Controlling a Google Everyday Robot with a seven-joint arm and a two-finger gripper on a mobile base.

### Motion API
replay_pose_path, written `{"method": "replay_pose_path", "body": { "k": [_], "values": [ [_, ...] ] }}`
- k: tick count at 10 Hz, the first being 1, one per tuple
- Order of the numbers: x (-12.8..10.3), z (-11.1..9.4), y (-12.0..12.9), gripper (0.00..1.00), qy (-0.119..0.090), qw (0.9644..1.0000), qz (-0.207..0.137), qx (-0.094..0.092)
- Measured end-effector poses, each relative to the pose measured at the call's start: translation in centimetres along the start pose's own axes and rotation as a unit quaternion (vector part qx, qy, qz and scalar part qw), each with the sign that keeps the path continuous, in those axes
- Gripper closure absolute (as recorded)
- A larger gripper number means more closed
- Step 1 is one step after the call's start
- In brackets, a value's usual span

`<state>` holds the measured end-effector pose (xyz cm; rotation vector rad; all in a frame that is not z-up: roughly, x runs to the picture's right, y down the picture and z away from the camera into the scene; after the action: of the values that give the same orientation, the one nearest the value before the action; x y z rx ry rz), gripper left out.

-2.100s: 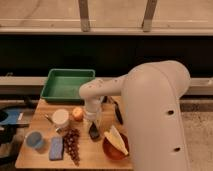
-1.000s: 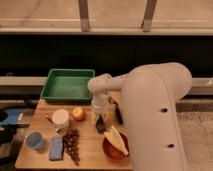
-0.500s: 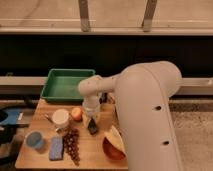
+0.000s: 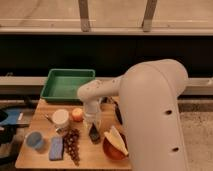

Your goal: Wipe table surface with eraser

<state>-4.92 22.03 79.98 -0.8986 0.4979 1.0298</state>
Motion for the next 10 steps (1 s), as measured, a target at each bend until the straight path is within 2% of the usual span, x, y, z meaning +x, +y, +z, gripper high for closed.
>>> {"method": "replay_pose_path", "body": {
  "k": [2, 5, 7, 10],
  "values": [
    [0.0, -0.3, -2.6, 1.0, 0.003, 0.9996, 0.028, 0.004],
    [-1.8, -0.7, -5.5, 1.0, 0.005, 0.9982, 0.059, 0.011],
    [-3.5, -0.9, -5.3, 1.0, 0.005, 0.9984, 0.054, 0.014],
    [-6.4, -0.9, -1.9, 1.0, 0.002, 0.9998, 0.011, 0.018]
  ]
}}
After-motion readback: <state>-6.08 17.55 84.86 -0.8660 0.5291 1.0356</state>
